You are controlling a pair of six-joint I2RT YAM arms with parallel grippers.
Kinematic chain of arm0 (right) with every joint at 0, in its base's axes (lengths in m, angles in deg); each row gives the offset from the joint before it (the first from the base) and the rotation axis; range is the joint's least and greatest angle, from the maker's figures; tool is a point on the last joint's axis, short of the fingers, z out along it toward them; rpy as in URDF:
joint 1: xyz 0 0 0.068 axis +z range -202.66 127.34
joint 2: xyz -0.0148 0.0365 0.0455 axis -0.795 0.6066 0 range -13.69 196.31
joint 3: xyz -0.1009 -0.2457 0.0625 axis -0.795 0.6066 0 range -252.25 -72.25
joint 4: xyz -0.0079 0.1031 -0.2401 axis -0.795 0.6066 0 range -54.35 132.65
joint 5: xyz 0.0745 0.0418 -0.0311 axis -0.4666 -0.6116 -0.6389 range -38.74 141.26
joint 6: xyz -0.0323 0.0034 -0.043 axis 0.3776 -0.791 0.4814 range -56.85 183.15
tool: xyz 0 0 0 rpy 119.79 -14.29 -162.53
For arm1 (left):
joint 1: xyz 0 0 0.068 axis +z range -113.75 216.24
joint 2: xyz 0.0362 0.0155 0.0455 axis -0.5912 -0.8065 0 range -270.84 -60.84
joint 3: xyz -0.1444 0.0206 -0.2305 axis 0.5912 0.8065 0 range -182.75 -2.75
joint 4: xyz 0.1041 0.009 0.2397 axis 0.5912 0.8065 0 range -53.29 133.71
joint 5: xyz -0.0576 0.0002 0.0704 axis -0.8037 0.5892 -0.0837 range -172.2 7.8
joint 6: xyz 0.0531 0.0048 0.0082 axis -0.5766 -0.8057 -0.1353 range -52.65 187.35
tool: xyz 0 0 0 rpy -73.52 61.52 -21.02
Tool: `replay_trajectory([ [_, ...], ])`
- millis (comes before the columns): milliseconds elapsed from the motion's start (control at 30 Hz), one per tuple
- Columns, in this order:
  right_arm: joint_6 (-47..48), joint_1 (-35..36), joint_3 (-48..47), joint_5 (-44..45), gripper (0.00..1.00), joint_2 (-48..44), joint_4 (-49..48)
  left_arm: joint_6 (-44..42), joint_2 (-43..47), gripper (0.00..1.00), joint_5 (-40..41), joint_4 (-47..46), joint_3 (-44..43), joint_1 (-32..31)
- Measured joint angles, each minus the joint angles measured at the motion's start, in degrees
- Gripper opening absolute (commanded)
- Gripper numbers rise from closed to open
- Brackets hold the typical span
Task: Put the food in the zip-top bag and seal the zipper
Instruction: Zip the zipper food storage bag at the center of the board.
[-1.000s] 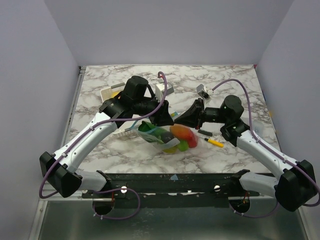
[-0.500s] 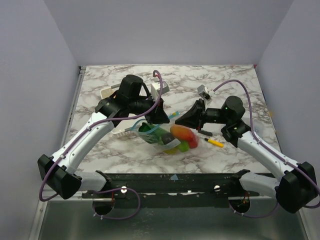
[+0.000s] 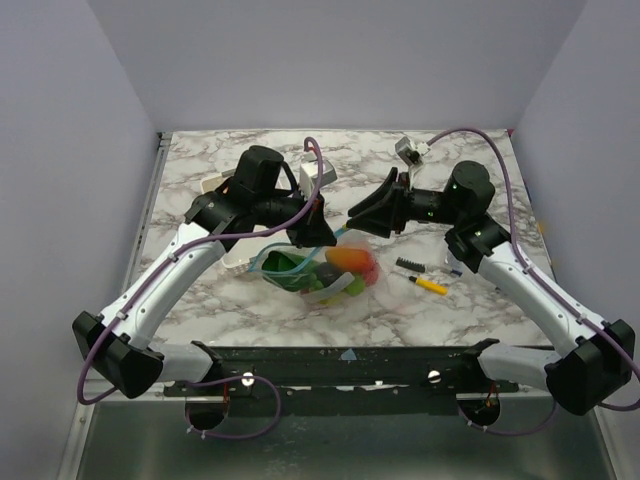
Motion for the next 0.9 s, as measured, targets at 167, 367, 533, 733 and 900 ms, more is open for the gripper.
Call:
replay_trajectory([
  [167, -0.52, 0.00, -1.73, 0.15, 0.37, 2.62, 2.56, -0.44, -0.02, 0.00, -0.02, 2.78, -1.79, 0.00],
  [367, -0.17, 0.02, -1.79, -0.72, 0.33, 3.76, 4.31, -0.74, -0.04, 0.00, -0.02, 3.21, -2.08, 0.07],
  [533, 0.72, 0.02, -1.79, -1.44, 0.20, 3.72, 4.33, -1.22, -0.50, 0.00, -0.04, 4.24, -2.56, 0.04],
  [733, 1.68, 0.13, -1.79, -3.06, 0.09, 3.69, 4.39, -1.49, -1.29, 0.00, -0.04, 5.11, -2.64, 0.04],
  [900, 4.02, 0.57, -1.79, -3.56, 0.01, 3.69, 5.75, -1.77, -1.62, 0.00, -0.04, 6.47, -3.10, 0.04],
])
